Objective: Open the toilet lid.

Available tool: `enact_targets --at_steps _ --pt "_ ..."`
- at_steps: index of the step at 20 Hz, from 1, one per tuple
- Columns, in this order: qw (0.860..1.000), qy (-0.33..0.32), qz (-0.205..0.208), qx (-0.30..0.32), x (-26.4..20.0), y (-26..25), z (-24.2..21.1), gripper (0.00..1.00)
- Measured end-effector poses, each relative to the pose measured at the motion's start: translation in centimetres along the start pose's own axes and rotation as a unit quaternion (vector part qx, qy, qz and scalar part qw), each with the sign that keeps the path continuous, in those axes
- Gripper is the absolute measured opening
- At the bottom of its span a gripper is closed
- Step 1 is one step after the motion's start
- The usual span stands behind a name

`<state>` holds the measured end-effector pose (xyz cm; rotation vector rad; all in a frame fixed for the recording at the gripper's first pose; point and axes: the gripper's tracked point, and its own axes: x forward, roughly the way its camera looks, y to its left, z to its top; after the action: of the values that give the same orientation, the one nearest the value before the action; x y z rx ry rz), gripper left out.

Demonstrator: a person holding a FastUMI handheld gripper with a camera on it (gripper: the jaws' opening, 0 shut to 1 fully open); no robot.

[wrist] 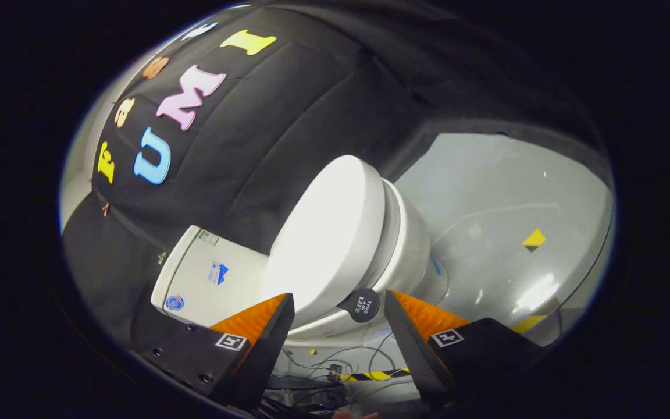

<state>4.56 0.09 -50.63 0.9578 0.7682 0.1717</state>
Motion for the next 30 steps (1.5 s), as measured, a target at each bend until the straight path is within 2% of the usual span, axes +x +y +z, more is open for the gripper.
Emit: enact_targets --at_steps 4,9,10,12,13,15,16,17,19,22,28,30 --pt "0.998 0.018 0.003 0.064 2.0 -1.7 -0.6 0.98" --pt "0.996 0.047 0.025 0.073 3.7 -1.1 -1.6 0.95" --pt "0.996 0.050 0.022 0.076 3.9 -1.2 -1.5 0.89" --pt "0.995 0.063 0.014 0.077 4.6 -1.6 -1.9 0.69" --pt "0.995 0.074 -0.004 0.073 5.0 -2.2 -2.5 0.53" --pt "0.994 0.064 0.008 0.088 5.3 -1.7 -1.9 0.21" --pt "0.993 0.057 0.013 0.105 3.9 -1.5 -1.3 0.20" --pt "0.992 0.062 0.018 0.104 4.3 -1.2 -2.0 0.09" --pt "0.995 0.056 0.007 0.085 3.8 -1.4 -1.5 0.09" --pt "0.997 0.057 -0.040 0.038 3.5 -0.7 -1.4 0.08" --pt "0.998 0.030 -0.054 -0.004 1.8 4.1 0.5 0.08" --pt "0.997 0.018 -0.067 -0.042 1.1 5.7 0.6 0.07"
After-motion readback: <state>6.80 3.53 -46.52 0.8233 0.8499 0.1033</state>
